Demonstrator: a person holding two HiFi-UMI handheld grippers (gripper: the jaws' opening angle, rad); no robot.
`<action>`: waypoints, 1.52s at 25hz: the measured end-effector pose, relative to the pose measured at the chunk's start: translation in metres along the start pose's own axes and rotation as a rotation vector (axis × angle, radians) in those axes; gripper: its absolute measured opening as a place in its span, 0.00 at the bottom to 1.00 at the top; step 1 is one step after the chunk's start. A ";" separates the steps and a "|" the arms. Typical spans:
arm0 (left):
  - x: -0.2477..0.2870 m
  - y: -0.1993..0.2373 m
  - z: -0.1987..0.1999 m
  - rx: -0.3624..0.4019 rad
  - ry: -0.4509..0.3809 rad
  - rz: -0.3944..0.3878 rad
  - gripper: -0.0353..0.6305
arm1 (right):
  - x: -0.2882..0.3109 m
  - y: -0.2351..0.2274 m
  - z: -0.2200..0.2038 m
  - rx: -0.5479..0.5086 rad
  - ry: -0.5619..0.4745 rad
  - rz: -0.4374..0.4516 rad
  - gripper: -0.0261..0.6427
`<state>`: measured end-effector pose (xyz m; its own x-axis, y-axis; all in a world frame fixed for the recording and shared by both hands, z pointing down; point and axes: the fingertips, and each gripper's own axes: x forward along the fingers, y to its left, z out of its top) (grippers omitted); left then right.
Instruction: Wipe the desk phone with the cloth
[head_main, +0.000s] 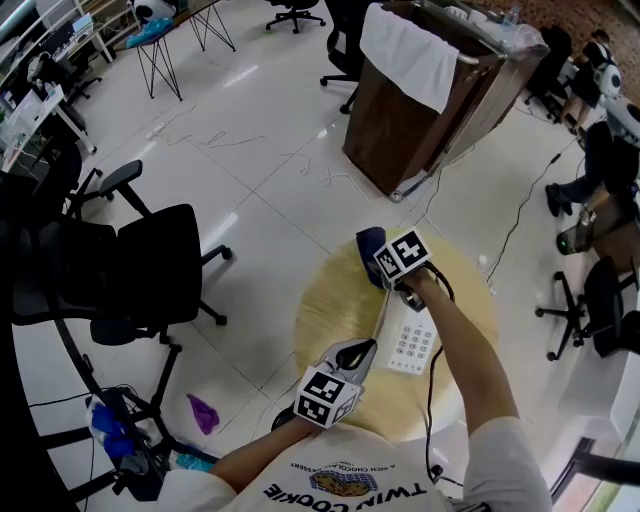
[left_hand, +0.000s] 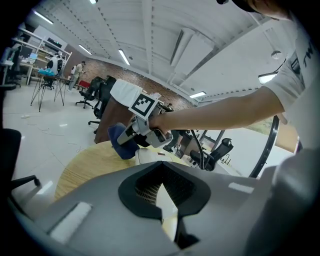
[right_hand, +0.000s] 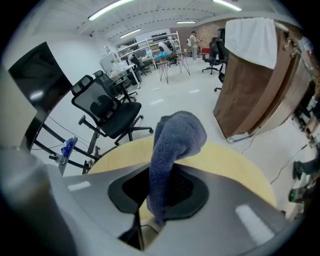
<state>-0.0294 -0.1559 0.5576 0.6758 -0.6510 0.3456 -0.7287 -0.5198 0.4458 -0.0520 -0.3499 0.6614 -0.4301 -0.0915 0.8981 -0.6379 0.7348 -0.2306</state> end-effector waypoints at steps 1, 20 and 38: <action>-0.001 0.002 0.001 0.000 -0.001 -0.001 0.04 | 0.003 0.001 -0.001 -0.002 0.006 -0.005 0.14; -0.046 0.049 -0.004 -0.062 -0.056 0.071 0.04 | 0.025 0.066 -0.016 -0.324 0.184 -0.166 0.14; -0.068 0.076 -0.006 -0.056 -0.090 0.151 0.04 | 0.027 0.140 -0.080 -0.408 0.237 -0.125 0.14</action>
<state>-0.1296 -0.1478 0.5728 0.5449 -0.7673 0.3383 -0.8122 -0.3825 0.4406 -0.1021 -0.1955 0.6829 -0.1784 -0.0754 0.9811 -0.3524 0.9358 0.0078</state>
